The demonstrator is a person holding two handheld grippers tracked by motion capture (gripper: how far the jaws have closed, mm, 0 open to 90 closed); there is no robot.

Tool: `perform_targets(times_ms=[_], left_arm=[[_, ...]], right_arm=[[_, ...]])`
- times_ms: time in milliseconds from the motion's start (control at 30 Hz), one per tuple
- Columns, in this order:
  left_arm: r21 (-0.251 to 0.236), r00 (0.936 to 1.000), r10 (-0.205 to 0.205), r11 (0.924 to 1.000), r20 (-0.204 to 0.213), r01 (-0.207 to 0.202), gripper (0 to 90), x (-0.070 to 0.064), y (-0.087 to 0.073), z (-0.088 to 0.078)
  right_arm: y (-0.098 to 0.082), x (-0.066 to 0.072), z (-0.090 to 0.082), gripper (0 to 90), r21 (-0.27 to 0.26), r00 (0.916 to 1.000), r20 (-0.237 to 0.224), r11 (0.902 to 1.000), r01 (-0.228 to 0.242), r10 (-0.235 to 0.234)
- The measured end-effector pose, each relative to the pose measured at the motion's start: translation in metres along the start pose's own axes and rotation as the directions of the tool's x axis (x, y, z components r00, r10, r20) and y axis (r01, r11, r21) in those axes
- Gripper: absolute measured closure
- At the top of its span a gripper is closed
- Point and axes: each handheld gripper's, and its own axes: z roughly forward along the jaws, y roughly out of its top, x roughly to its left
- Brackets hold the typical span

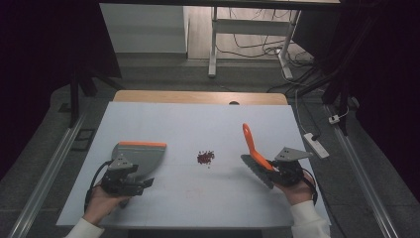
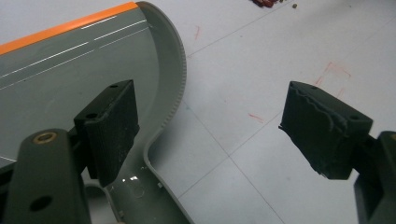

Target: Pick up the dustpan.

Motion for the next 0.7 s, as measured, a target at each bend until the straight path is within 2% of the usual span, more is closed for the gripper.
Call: perform_targets(times_ms=[233, 700], left_arm=[[0.011, 1.0000, -0.005, 0.9999, 0.007, 0.004, 19.0, -0.0016, 0.0015, -0.0002], [0.050, 0.9999, 0.009, 0.9987, 0.005, -0.009, 18.4, -0.0056, 0.0047, -0.0009]], right_arm=[[-0.0013, 0.0007, 0.0006, 69.9, 0.014, 1.0000, 0.006, 0.9999, -0.004, 0.004], [0.0002, 0.0042, 0.0005, 69.9, 0.009, 0.9999, 0.012, 0.9999, 0.005, -0.005]])
